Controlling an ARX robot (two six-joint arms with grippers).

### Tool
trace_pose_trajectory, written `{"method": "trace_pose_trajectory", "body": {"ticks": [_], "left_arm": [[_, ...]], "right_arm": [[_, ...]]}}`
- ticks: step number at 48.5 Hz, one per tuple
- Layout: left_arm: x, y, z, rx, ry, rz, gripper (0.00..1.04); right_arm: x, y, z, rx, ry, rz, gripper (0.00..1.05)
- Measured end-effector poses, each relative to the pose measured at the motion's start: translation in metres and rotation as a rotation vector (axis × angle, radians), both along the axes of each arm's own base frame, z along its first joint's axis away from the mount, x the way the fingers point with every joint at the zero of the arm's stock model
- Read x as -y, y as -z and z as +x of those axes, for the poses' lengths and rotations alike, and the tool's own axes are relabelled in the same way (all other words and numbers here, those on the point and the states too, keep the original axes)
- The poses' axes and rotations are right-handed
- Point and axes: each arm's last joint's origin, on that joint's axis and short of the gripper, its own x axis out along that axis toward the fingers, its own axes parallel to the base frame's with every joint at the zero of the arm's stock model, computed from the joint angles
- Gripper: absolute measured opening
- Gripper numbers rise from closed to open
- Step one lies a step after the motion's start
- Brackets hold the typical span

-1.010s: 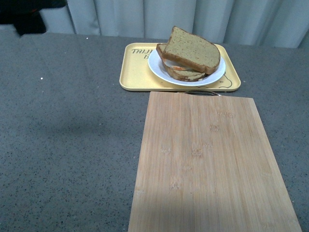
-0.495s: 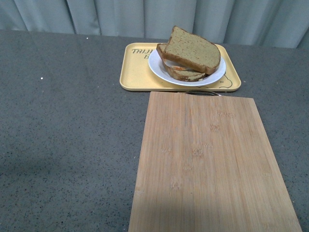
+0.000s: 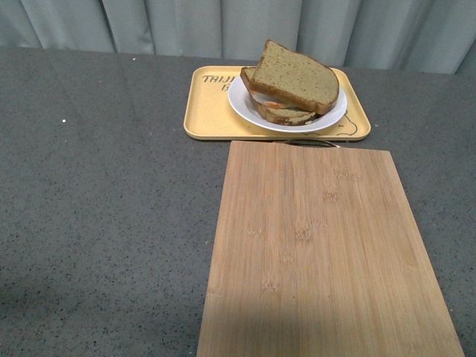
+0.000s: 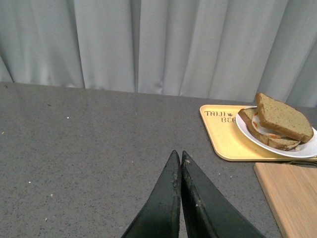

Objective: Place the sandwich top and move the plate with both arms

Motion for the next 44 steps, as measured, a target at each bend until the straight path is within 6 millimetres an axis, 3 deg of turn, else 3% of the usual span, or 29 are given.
{"method": "trace_pose_trajectory", "body": {"ticks": [19,44], "left_arm": [[0.0,-0.008,-0.019,0.025,0.0,0.0,0.04],[0.0,-0.008,-0.031,0.029,0.0,0.0,0.04]], "right_arm": [[0.0,0.0,0.0,0.0,0.0,0.0,0.95],[0.0,0.0,0.0,0.0,0.0,0.0,0.95]]}}
